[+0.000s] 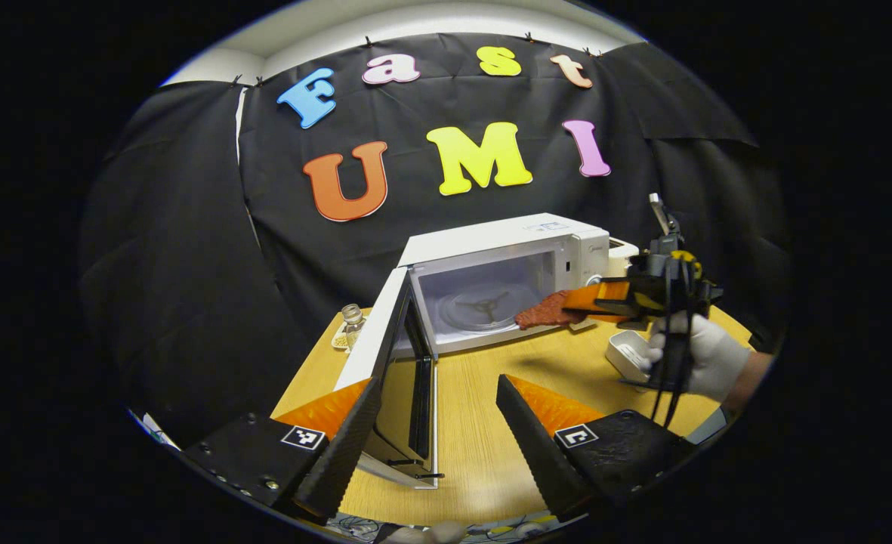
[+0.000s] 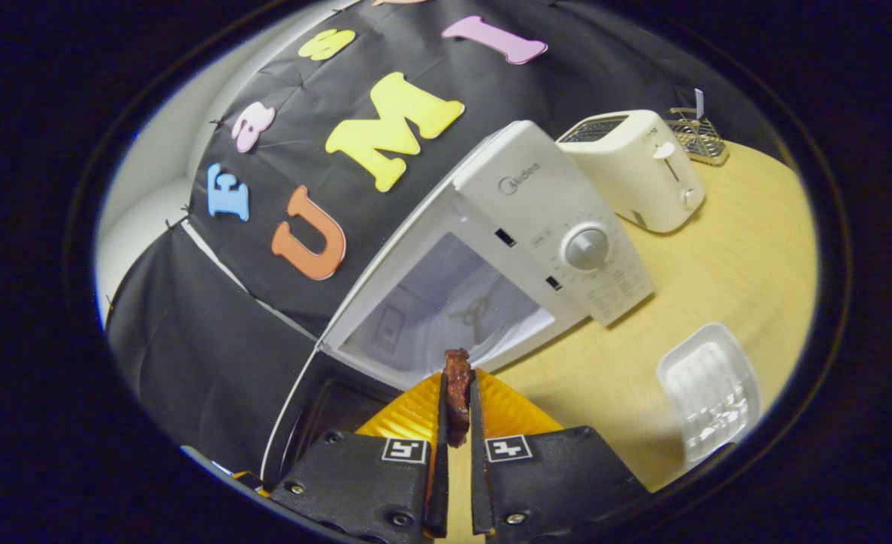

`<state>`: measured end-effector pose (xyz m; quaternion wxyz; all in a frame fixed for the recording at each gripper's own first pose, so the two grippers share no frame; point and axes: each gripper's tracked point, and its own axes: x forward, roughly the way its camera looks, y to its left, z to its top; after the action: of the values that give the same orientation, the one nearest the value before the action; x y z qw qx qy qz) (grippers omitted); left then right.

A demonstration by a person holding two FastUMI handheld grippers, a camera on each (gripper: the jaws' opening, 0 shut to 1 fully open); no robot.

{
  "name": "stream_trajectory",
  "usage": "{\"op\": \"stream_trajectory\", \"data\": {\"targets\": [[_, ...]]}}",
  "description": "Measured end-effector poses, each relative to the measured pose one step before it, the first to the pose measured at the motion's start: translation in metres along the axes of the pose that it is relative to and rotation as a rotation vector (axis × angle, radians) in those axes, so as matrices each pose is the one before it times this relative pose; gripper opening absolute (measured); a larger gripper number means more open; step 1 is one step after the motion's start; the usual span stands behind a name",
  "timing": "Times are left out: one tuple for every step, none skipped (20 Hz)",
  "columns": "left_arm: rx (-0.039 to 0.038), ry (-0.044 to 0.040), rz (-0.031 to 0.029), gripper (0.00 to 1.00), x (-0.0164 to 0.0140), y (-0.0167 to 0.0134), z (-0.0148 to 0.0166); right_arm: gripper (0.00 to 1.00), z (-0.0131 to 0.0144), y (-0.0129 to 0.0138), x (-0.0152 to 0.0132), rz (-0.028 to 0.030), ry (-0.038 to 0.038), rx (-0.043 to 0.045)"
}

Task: Open the microwave oven with the left hand, put the food in, and close the microwave oven.

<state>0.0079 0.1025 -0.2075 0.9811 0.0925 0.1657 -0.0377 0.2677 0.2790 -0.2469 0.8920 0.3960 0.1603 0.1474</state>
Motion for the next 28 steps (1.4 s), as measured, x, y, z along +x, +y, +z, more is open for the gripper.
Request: {"op": "stream_trajectory", "data": {"targets": [[-0.00407, -0.00722, -0.00985, 0.95, -0.00218, -0.00112, -0.00344, 0.15, -0.00408, 0.00637, 0.0153, -0.01371, -0.0416, 0.02266], [0.0059, -0.01438, -0.00823, 0.94, -0.00408, -0.00191, -0.00225, 0.15, -0.00536, 0.00748, 0.0151, -0.00768, -0.02842, 0.03203], [0.01031, -0.00804, -0.00228, 0.95, -0.0043, -0.00016, -0.00219, 0.15, -0.0023, 0.00799, 0.01377, 0.00099, -0.04286, 0.03266], [0.00511, -0.00065, -0.00463, 0.95, -0.00237, -0.00024, -0.0047, 0.15, -0.00284, 0.00738, 0.01271, 0.00147, -0.02905, 0.0207], [-0.00342, -0.00362, 0.00368, 0.95, -0.00187, 0.0008, -0.00388, 0.15, -0.00345, 0.00103, 0.01345, -0.01734, -0.025, 0.00601], [-0.01061, -0.01208, 0.00396, 0.94, -0.00356, 0.0016, -0.00095, 0.15, -0.00092, -0.00164, 0.0135, -0.02633, -0.02648, 0.00337], [-0.00364, -0.00177, -0.00153, 0.94, 0.00001, 0.0004, -0.00199, 0.15, -0.00206, -0.00014, 0.01164, -0.01835, -0.02198, 0.00647], [-0.00479, 0.00778, 0.00713, 0.95, 0.00062, 0.00331, -0.0053, 0.15, -0.00334, -0.00087, 0.01011, -0.02051, -0.01474, 0.00027], [-0.01719, 0.01025, -0.00985, 0.95, -0.00023, 0.00124, -0.00434, 0.15, -0.003, -0.00278, 0.00946, -0.01922, -0.00741, -0.00061], [-0.00687, -0.00334, 0.00053, 0.95, -0.00186, 0.00045, -0.00002, 0.15, -0.00163, -0.00112, 0.00999, -0.01025, -0.01808, 0.00183], [0.004, -0.00214, 0.00337, 0.95, -0.00129, 0.00397, -0.00009, 0.15, -0.00113, -0.00021, 0.00862, -0.00682, -0.01461, -0.00194], [0.00558, -0.00073, 0.00507, 0.94, 0.00166, 0.00308, 0.00051, 0.15, -0.00314, -0.00229, 0.00789, -0.00599, 0.00086, -0.0051], [0.002, -0.00375, 0.0091, 0.94, -0.00013, 0.00336, -0.00079, 0.15, -0.0034, -0.00424, 0.00795, -0.01262, -0.00803, -0.00521], [-0.00497, 0.00055, 0.00506, 0.94, -0.00018, 0.00374, -0.00129, 0.05, -0.00511, -0.00517, 0.00702, -0.01256, 0.00015, -0.00275], [-0.0066, 0.00308, 0.0064, 0.95, 0.00027, 0.00309, -0.00043, 0.15, -0.00589, -0.00732, 0.00507, -0.01763, 0.01228, -0.0077], [-0.00649, 0.00329, 0.00258, 0.94, 0.00066, 0.00096, -0.00079, 0.16, -0.00343, -0.00394, 0.00208, -0.00656, -0.00955, -0.00174], [-0.00539, 0.00317, 0.00155, 0.94, 0.00143, 0.00141, -0.0005, 0.16, -0.00237, 0.00009, 0.00711, 0.00831, -0.01051, -0.00767], [-0.0004, 0.00363, -0.00076, 0.95, -0.00069, -0.00053, -0.00065, 0.17, -0.00364, -0.0032, 0.00092, -0.01084, 0.01127, -0.03287], [0.00577, 0.00065, -0.00374, 0.94, 0.00011, -0.00133, 0.00031, 0.2, -0.00213, -0.00222, 0.00344, -0.00378, 0.00454, -0.04087], [0.01223, 0.00125, 0.00026, 0.95, 0.00172, -0.00077, 0.00165, 0.23, -0.00225, -0.00447, 0.00141, -0.01938, 0.00103, -0.04973], [0.01014, 0.00366, 0.00172, 0.95, 0.00193, -0.00093, -0.00027, 0.3, -0.00203, -0.00164, 0.00136, -0.00274, 0.00511, -0.03302], [0.00321, -0.00428, -0.00021, 0.95, 0.00046, 0.00089, 0.0021, 0.31, -0.0002, 0.00147, 0.00062, -0.00207, -0.00273, -0.033], [0.00021, -0.00512, -0.00633, 0.94, 0.00149, -0.00194, 0.00324, 0.2, 0.00157, -0.00287, 0.00001, -0.01232, -0.00625, -0.04296], [0.00014, -0.00183, -0.00465, 0.95, 0.0017, -0.00273, 0.00082, 0.39, 0.00171, 0.00069, 0.00075, -0.00279, -0.0031, -0.03353], [0.00189, -0.00121, -0.00666, 0.95, 0.00183, -0.00242, 0.00044, 0.41, 0.00549, 0.0, -0.00072, -0.00261, -0.01014, -0.03407], [0.0039, -0.00138, 0.00044, 0.95, 0.00229, -0.00032, 0.00201, 0.51, 0.00645, -0.00286, 0.00033, -0.01057, -0.01924, -0.04608], [0.00013, 0.00093, -0.00657, 0.94, 0.00175, -0.00161, 0.00169, 0.92, 0.00369, -0.00376, -0.00145, -0.01153, -0.00751, -0.02599], [0.00222, 0.00194, 0.00123, 0.95, 0.00084, 0.00037, -0.00053, 0.84, 0.0058, -0.00062, -0.00157, 0.00383, -0.01201, -0.00683]]}}
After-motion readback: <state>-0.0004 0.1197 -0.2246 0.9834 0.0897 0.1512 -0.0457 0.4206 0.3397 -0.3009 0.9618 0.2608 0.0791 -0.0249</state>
